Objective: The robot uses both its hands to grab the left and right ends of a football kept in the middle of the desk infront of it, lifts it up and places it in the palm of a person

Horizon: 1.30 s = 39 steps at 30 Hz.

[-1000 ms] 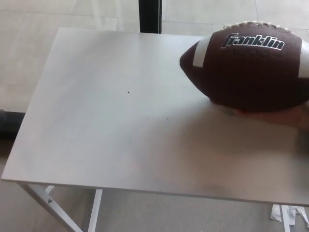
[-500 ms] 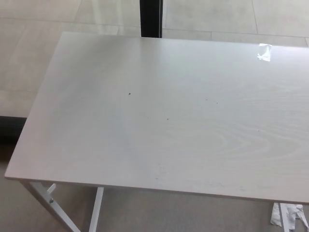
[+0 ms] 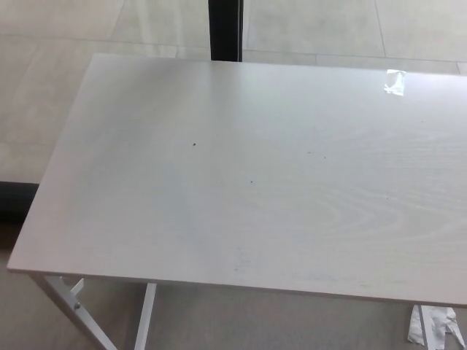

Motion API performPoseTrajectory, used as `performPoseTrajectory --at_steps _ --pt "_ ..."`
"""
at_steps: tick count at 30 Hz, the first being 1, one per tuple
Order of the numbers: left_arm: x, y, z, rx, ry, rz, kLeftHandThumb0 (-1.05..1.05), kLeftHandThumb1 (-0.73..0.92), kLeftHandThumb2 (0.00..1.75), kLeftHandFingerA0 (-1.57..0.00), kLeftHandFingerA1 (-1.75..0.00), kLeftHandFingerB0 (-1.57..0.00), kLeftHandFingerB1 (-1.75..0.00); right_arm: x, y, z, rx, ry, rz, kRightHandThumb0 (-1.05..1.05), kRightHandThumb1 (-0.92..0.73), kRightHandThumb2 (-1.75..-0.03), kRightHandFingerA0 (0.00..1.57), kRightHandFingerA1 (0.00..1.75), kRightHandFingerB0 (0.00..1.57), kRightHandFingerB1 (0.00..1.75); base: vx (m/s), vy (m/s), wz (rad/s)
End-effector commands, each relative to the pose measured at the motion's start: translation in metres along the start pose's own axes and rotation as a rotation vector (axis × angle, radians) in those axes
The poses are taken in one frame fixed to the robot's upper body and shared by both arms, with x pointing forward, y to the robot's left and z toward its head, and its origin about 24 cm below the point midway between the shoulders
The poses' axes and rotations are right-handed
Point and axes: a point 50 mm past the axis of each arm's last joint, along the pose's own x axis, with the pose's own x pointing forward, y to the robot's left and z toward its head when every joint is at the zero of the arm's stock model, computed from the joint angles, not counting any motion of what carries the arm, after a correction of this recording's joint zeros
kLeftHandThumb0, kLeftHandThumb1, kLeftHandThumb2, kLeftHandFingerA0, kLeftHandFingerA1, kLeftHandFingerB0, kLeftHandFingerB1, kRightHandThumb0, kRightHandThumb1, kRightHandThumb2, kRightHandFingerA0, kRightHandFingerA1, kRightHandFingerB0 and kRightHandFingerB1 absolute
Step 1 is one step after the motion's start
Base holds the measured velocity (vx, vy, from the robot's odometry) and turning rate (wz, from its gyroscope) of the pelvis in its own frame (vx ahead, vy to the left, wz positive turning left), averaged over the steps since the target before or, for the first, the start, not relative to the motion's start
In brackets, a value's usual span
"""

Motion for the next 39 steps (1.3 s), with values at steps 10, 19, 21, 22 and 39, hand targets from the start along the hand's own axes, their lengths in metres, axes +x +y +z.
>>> performPoseTrajectory --at_steps 10,19,21,22,39 --pt "-0.008 0.058 -0.049 0.414 0.205 0.01 -0.71 0.79 0.74 -0.35 -0.53 -0.28 -0.43 0.038 -0.026 -0.015 -0.324 0.331 0.184 -0.61 -0.82 -0.63 0.27 0.38 0.25 0.32 0.0 0.0 0.0" --pt "0.011 0.048 -0.056 -0.037 0.197 0.08 -0.85 0.51 1.03 -0.36 -0.89 -0.28 -0.78 0.042 -0.038 -0.018 -0.291 0.319 0.217 -0.6 -0.81 -0.65 0.33 0.39 0.28 0.33 0.0 0.0 0.0" --pt "0.011 0.043 -0.057 -0.063 0.19 0.073 -0.84 0.53 1.03 -0.25 -0.81 -0.18 -0.71 0.04 -0.045 -0.02 -0.292 0.326 0.212 -0.6 -0.81 -0.65 0.33 0.39 0.28 0.33 0.0 0.0 0.0" --pt "0.01 0.042 -0.059 -0.064 0.192 0.07 -0.84 0.53 1.03 -0.25 -0.81 -0.18 -0.71 0.04 -0.048 -0.021 -0.29 0.327 0.209 -0.6 -0.81 -0.65 0.33 0.39 0.28 0.33 0.0 0.0 0.0" --pt "-0.062 0.147 -0.076 -0.175 0.294 0.401 0.71 -0.49 0.28 -1.36 -0.64 -1.3 -0.61 -0.045 -0.132 -0.082 -0.296 0.488 0.162 -0.6 -0.81 -0.65 0.33 0.39 0.28 0.33 0.0 0.0 0.0"
